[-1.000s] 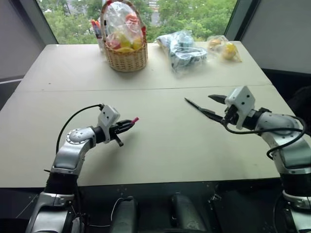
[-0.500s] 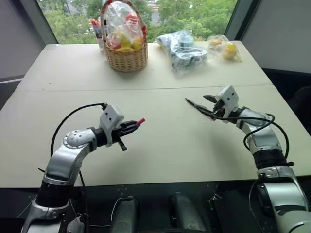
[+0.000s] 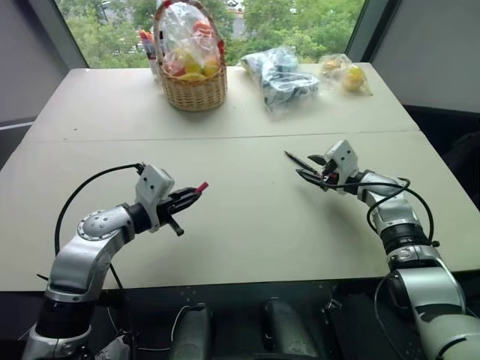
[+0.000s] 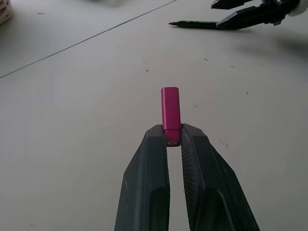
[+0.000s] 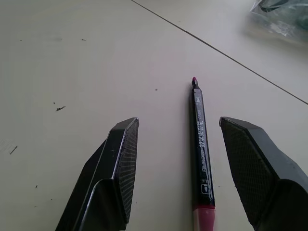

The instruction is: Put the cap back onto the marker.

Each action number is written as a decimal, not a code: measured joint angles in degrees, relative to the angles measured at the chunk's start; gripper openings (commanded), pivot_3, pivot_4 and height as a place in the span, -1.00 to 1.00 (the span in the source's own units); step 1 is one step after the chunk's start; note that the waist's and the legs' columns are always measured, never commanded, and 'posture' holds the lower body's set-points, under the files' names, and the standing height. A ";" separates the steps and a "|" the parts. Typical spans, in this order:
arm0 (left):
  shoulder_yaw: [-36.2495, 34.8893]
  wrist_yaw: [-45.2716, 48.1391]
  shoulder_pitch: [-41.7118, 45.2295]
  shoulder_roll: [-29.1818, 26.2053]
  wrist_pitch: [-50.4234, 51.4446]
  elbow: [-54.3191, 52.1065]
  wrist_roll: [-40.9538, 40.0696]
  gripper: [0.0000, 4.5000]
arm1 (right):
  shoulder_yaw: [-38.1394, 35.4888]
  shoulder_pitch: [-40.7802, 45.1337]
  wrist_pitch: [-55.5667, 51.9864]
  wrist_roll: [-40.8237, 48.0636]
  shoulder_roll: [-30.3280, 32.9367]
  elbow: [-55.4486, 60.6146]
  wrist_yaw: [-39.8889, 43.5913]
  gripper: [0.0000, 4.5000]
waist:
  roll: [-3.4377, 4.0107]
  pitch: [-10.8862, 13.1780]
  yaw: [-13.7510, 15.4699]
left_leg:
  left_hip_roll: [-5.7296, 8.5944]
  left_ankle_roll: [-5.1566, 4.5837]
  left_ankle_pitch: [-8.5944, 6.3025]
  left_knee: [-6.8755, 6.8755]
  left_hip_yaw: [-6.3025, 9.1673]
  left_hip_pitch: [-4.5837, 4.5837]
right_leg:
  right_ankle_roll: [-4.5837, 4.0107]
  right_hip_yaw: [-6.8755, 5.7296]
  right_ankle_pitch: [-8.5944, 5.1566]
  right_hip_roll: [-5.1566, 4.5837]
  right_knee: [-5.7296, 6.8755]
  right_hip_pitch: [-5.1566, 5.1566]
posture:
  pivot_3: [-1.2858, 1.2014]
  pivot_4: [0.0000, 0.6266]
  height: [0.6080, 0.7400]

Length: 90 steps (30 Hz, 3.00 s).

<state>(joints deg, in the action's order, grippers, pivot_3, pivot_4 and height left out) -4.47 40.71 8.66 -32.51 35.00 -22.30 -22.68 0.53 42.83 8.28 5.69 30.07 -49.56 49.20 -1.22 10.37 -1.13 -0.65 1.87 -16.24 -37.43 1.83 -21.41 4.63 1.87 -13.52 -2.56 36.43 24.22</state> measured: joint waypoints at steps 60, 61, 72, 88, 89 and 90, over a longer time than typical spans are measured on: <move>6.06 15.91 21.77 0.28 -32.11 34.39 6.55 -1.00 | 7.54 4.78 5.22 -10.04 4.57 9.00 11.30 -0.98 | 0.09 0.05 -0.05 | 0.02 0.02 0.01 0.05 -0.06 -0.01 | 0.01 -0.01 0.01 0.00 -0.01 0.05 | 0.03 -0.52 1.00; 6.60 17.03 23.28 1.13 -36.34 38.46 7.75 -1.00 | 8.22 4.16 4.95 -10.14 4.78 11.21 12.01 -0.98 | 0.09 0.05 0.01 | 0.02 0.01 0.01 0.05 -0.06 -0.02 | 0.01 -0.01 0.01 0.00 -0.01 0.06 | 0.03 -0.52 1.00; 8.28 23.03 32.07 4.35 -64.40 61.76 13.90 -1.00 | 12.13 3.53 1.99 -11.21 4.80 20.45 14.19 -0.98 | 0.09 0.05 0.26 | 0.02 0.01 0.01 0.02 -0.07 -0.07 | 0.01 -0.02 0.01 -0.01 0.00 0.11 | 0.03 -0.52 1.00; 7.61 31.54 32.77 6.02 -49.04 60.00 8.34 -1.00 | 12.59 3.54 -2.74 -9.30 5.59 27.59 21.09 -0.98 | 0.09 0.05 0.11 | 0.02 0.00 0.00 0.02 -0.03 -0.07 | 0.02 -0.02 0.01 0.02 0.04 0.11 | 0.03 -0.52 1.00; 7.61 31.66 32.77 6.02 -49.01 59.89 8.34 -1.00 | 12.59 3.54 -3.15 -9.02 5.67 28.07 21.59 -0.98 | 0.09 0.05 0.10 | 0.02 0.00 0.00 0.02 -0.03 -0.07 | 0.02 -0.02 0.01 0.02 0.04 0.11 | 0.03 -0.52 1.00; 7.61 31.79 32.77 6.02 -49.00 59.74 8.34 -1.00 | 12.59 3.54 -3.80 -8.68 5.72 28.52 22.23 -0.98 | 0.09 0.05 0.10 | 0.02 0.00 0.00 0.02 -0.03 -0.07 | 0.02 -0.02 0.01 0.02 0.04 0.11 | 0.03 -0.52 1.00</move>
<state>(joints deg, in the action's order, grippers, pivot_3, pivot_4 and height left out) 3.14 72.49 41.43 -26.49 -14.00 37.44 -14.34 13.12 46.36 4.48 -2.99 35.80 -21.04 71.43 -1.13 10.43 -1.03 -0.63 1.87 -16.24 -37.40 1.81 -21.48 4.66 1.84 -13.51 -2.54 36.47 24.34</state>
